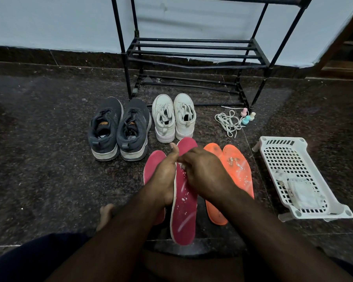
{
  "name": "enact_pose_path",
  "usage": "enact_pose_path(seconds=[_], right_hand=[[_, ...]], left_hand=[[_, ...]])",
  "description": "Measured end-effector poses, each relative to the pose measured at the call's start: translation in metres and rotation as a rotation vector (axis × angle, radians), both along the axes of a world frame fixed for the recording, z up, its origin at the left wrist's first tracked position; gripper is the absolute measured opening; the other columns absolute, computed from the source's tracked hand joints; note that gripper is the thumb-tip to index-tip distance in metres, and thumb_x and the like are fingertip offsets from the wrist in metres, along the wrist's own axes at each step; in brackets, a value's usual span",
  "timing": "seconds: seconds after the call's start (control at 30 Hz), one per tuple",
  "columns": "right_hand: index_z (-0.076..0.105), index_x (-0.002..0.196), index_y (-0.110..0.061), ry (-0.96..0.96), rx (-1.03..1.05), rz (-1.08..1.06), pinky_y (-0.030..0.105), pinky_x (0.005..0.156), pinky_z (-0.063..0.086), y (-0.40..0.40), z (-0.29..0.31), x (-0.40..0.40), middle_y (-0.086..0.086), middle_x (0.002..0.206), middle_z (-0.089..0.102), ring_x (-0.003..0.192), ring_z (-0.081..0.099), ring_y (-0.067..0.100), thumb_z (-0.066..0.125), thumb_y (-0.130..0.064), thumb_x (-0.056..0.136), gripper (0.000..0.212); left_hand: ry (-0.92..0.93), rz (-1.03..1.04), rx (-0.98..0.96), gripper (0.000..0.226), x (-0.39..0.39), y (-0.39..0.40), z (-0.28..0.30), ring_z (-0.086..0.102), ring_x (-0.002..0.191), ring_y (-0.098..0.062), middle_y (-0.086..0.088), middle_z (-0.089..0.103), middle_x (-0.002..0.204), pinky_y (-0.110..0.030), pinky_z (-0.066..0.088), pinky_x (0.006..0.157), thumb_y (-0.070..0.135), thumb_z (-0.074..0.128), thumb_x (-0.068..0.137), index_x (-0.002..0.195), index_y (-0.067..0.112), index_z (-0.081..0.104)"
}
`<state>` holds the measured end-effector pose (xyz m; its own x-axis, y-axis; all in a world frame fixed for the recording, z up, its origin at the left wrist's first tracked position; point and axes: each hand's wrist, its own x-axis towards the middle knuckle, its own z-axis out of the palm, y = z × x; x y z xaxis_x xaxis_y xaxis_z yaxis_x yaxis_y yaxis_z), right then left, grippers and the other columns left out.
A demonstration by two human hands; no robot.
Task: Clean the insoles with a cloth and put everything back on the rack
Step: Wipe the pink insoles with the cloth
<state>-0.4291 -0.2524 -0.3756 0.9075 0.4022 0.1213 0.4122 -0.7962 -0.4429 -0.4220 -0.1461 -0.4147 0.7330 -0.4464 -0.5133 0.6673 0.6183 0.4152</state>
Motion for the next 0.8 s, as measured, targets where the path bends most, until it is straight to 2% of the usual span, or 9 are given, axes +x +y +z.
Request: enact_pose_path(seconds=[0.07, 0.2, 0.37, 0.43, 0.53, 0.6, 0.7, 0.73, 0.8], right_hand=[[0.075, 0.096, -0.011, 0.018, 0.015, 0.019, 0.042, 0.074, 0.051, -0.004, 0.003, 0.001, 0.009, 0.088, 0.067, 0.086, 0.063, 0.028, 0.046, -0.014, 0.077, 0.035], [0.074, 0.100, -0.013, -0.029, 0.067, -0.100, 0.038, 0.081, 0.050, -0.012, 0.005, 0.007, 0.006, 0.096, 0.066, 0.093, 0.062, 0.025, 0.057, -0.008, 0.083, 0.025], [0.073, 0.095, -0.014, 0.047, -0.043, -0.042, 0.042, 0.077, 0.049, 0.003, 0.001, -0.004, 0.008, 0.091, 0.066, 0.089, 0.062, 0.029, 0.054, -0.011, 0.083, 0.023], [0.074, 0.097, -0.015, 0.082, -0.035, -0.044, 0.039, 0.081, 0.049, 0.000, 0.001, -0.005, 0.007, 0.093, 0.069, 0.092, 0.062, 0.027, 0.056, -0.009, 0.081, 0.025], [0.075, 0.098, -0.014, 0.048, 0.116, -0.148, 0.026, 0.081, 0.043, -0.008, 0.006, 0.001, 0.005, 0.094, 0.070, 0.092, 0.063, 0.021, 0.061, -0.005, 0.081, 0.024], [0.075, 0.100, -0.014, 0.006, 0.098, -0.152, 0.028, 0.082, 0.044, -0.003, 0.006, 0.001, 0.006, 0.093, 0.069, 0.092, 0.062, 0.022, 0.061, -0.006, 0.082, 0.024], [0.073, 0.096, -0.017, 0.099, -0.006, -0.100, 0.036, 0.079, 0.049, 0.004, 0.006, -0.005, 0.004, 0.092, 0.071, 0.090, 0.064, 0.023, 0.056, -0.009, 0.082, 0.024], [0.073, 0.092, -0.018, 0.158, 0.005, -0.103, 0.034, 0.077, 0.050, 0.002, 0.008, -0.006, 0.001, 0.088, 0.073, 0.087, 0.065, 0.020, 0.056, -0.008, 0.081, 0.023], [0.075, 0.088, -0.019, 0.261, 0.098, -0.127, 0.030, 0.074, 0.052, -0.003, 0.012, -0.005, -0.002, 0.080, 0.074, 0.078, 0.067, 0.013, 0.059, -0.005, 0.080, 0.023]], left_hand=[[0.001, 0.002, 0.005, 0.078, 0.000, 0.001, 0.001, 0.069, 0.089, -0.031, -0.019, 0.068, 0.092, -0.042, 0.051, 0.088, 0.074, 0.035, 0.091, 0.097, 0.005, 0.070], [-0.016, 0.024, -0.037, 0.076, -0.001, -0.002, 0.001, 0.066, 0.103, -0.032, -0.020, 0.068, 0.107, -0.044, 0.043, 0.104, 0.070, 0.037, 0.093, 0.100, 0.004, 0.075], [0.009, -0.004, 0.002, 0.082, 0.001, 0.002, -0.001, 0.066, 0.100, -0.031, -0.020, 0.068, 0.104, -0.042, 0.050, 0.091, 0.077, 0.034, 0.088, 0.112, 0.005, 0.067], [0.011, -0.006, 0.005, 0.087, 0.003, 0.004, -0.004, 0.066, 0.106, -0.032, -0.020, 0.070, 0.109, -0.044, 0.049, 0.097, 0.078, 0.033, 0.087, 0.117, 0.005, 0.069], [-0.004, 0.011, 0.010, 0.085, 0.003, 0.003, -0.005, 0.065, 0.107, -0.034, -0.022, 0.070, 0.109, -0.046, 0.044, 0.103, 0.075, 0.032, 0.089, 0.103, 0.003, 0.076], [0.007, 0.021, 0.006, 0.083, 0.002, 0.001, -0.005, 0.065, 0.106, -0.033, -0.022, 0.069, 0.109, -0.045, 0.045, 0.100, 0.074, 0.031, 0.091, 0.107, 0.004, 0.073], [0.018, 0.006, 0.021, 0.089, 0.003, 0.003, -0.009, 0.062, 0.115, -0.035, -0.022, 0.065, 0.123, -0.047, 0.043, 0.108, 0.079, 0.034, 0.085, 0.119, 0.004, 0.069], [0.015, 0.008, 0.020, 0.091, 0.004, 0.004, -0.008, 0.063, 0.115, -0.035, -0.023, 0.066, 0.123, -0.049, 0.042, 0.109, 0.080, 0.036, 0.083, 0.116, 0.004, 0.072], [0.010, 0.028, 0.017, 0.089, 0.005, 0.005, -0.008, 0.067, 0.105, -0.035, -0.023, 0.070, 0.111, -0.049, 0.044, 0.104, 0.078, 0.035, 0.086, 0.104, 0.001, 0.076]])
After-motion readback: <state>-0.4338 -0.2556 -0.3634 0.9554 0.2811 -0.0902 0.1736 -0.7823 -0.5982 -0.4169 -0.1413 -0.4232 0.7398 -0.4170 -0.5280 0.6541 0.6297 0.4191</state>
